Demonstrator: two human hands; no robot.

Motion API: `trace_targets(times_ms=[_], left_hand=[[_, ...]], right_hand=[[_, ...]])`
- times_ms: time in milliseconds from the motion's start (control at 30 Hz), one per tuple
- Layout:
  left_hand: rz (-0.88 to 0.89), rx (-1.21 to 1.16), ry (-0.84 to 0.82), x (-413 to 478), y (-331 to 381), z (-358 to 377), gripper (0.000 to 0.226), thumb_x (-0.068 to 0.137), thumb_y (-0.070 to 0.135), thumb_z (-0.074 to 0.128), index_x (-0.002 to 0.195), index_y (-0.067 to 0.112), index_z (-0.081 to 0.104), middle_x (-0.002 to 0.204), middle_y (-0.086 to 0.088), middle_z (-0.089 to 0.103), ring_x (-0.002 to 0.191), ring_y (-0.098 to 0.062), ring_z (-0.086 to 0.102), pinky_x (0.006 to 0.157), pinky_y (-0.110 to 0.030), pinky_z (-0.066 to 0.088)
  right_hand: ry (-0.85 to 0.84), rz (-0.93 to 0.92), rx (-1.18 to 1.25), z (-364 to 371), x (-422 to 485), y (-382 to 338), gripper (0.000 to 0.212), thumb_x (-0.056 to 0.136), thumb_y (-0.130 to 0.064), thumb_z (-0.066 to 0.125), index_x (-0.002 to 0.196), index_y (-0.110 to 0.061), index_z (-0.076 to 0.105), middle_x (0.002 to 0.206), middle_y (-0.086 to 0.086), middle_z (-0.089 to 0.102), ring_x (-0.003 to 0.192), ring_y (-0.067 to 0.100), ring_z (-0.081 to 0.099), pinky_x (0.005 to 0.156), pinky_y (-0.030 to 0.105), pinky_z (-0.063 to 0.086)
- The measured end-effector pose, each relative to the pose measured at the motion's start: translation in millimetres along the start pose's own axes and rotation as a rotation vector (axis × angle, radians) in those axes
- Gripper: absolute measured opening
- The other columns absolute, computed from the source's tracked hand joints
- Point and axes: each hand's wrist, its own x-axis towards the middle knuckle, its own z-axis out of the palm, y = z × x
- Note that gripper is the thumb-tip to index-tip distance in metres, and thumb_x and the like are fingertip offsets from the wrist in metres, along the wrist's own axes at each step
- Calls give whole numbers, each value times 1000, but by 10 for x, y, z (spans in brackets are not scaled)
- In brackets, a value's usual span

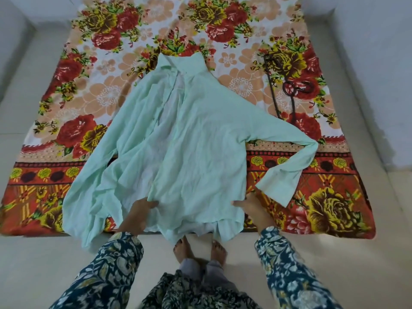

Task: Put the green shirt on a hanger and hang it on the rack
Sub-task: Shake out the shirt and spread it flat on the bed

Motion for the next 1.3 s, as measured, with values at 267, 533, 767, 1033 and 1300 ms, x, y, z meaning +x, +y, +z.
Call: trace_targets(times_ms=[267,533,767,1033,1300], left_hand=[[44,221,-186,-226,-97,22,9,82,6,63,91,7,62,91,-11,64,81,-27,60,72,-36,51],[256,649,168,-237,-295,244,20,86,2,42,98,1,58,103,-19,62,92,-30,57,79,-36,44],[241,508,658,-132,-140,-487,39,83,7,53,119,-6,46,124,-24,44,117,-42,42,91,-51,39],[323,361,406,460,261,-986,62,78,42,67,121,3,46,118,-18,57,112,-36,53,94,-45,45],[680,525,240,242,438,-884,30,87,4,45,111,7,62,106,-15,65,101,-29,59,77,-33,42]], right_hand=[[360,98,-90,-327,-29,249,34,85,-2,48,113,14,53,117,28,59,106,41,58,77,38,46],[540,33,-341,-256,-116,332,33,84,-9,51,111,9,52,120,28,57,111,41,54,87,41,45],[318,-41,-365,532,-253,-58,31,84,-13,51,109,4,58,110,23,62,103,36,60,76,34,43],[-222,-64,24,1813,-452,-760,14,89,-7,51,75,-10,53,64,6,54,53,14,51,49,20,38],[-29,-436,-46,2454,-553,-1400,5,88,-16,55,90,-13,58,86,5,59,75,17,55,62,26,43]])
